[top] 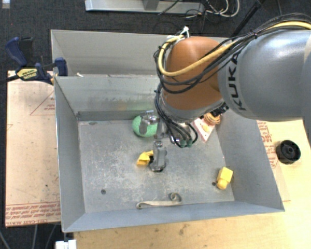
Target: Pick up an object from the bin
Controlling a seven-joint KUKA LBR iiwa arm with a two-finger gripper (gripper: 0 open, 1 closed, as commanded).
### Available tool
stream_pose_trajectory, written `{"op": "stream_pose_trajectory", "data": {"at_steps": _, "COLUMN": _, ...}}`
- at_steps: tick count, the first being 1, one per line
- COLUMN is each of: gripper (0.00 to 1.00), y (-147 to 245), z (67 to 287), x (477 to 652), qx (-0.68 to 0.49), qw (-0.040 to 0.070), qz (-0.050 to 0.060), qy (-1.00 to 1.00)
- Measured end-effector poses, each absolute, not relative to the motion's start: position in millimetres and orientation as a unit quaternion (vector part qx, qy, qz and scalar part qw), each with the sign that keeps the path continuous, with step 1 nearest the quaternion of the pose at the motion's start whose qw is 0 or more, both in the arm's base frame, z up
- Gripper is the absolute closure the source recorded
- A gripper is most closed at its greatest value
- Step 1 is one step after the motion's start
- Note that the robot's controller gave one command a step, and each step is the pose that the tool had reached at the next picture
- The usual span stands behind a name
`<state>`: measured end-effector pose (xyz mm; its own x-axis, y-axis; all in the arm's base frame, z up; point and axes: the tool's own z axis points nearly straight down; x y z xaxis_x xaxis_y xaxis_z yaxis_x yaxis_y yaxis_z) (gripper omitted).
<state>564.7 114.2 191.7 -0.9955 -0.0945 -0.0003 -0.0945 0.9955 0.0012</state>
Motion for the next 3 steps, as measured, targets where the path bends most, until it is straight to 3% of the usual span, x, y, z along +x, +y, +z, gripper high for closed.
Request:
{"op": "stream_pose_trajectory", "data": {"at_steps": 1, "gripper": 0.0, "y": 55.0, "z": 157.7, "x": 554.2, "qx": -0.074, "qw": 0.002, "qz": 0.001, "qy": 0.997}}
{"op": "stream_pose_trajectory", "data": {"at_steps": 2, "gripper": 0.0, "y": 54.5, "z": 128.2, "x": 582.1, "qx": -0.154, "qw": 0.002, "qz": -0.002, "qy": 0.988}}
{"op": "stream_pose_trajectory", "data": {"at_steps": 3, "gripper": 0.0, "y": 66.4, "z": 114.9, "x": 560.0, "qx": -0.231, "qw": 0.002, "qz": 0.002, "qy": 0.973}}
